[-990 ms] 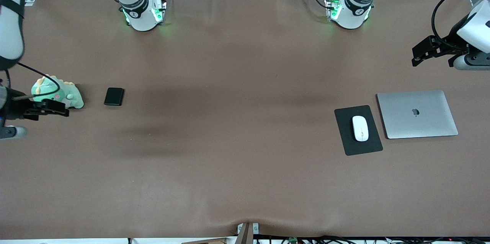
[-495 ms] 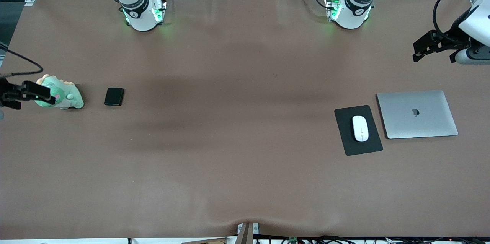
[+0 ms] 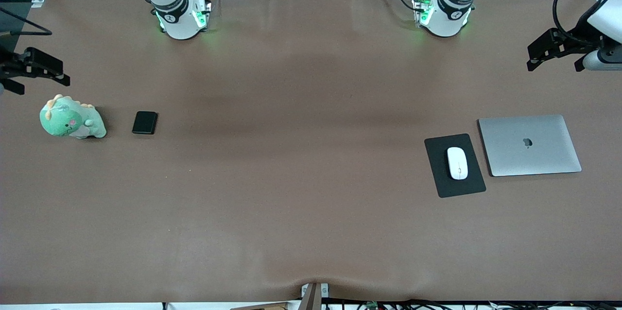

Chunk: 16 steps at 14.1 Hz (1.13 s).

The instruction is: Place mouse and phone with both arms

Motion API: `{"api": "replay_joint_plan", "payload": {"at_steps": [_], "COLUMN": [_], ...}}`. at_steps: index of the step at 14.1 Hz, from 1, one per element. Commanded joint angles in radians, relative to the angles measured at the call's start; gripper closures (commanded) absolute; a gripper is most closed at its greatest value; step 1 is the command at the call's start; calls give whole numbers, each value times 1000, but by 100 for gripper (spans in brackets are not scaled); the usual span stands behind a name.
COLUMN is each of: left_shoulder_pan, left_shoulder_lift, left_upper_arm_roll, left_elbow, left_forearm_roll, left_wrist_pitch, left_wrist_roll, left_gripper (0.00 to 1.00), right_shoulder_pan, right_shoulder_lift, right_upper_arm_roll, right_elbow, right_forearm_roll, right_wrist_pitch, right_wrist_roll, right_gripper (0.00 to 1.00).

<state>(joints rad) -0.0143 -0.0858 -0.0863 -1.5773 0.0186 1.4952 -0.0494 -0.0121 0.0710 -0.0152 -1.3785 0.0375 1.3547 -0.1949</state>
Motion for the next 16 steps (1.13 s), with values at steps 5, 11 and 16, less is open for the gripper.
{"api": "replay_joint_plan", "payload": {"at_steps": [5,11,16], "left_shoulder_pan": [10,10,8], "left_shoulder_lift": [-35,-26,-25], "left_upper_arm_roll": [-4,5,5], "left_elbow": [-18,5,3], "left_forearm_roll": [-19,-20,-25], "left_wrist_pitch": [2,-3,-7], "left_wrist_roll": [2,-1,-4], "left_gripper": [0,0,0], "right_shoulder_pan": [17,12,20], "right_shoulder_lift": [-105,-102,-102], "right_upper_arm_roll": [-11,-11,-9], "right_elbow": [-149,-148,-148], "right_forearm_roll": [-5,10,12], "right_wrist_pitch": [102,141,123], "right_wrist_roll": [-8,-8,-5], "right_gripper": [0,0,0]}}
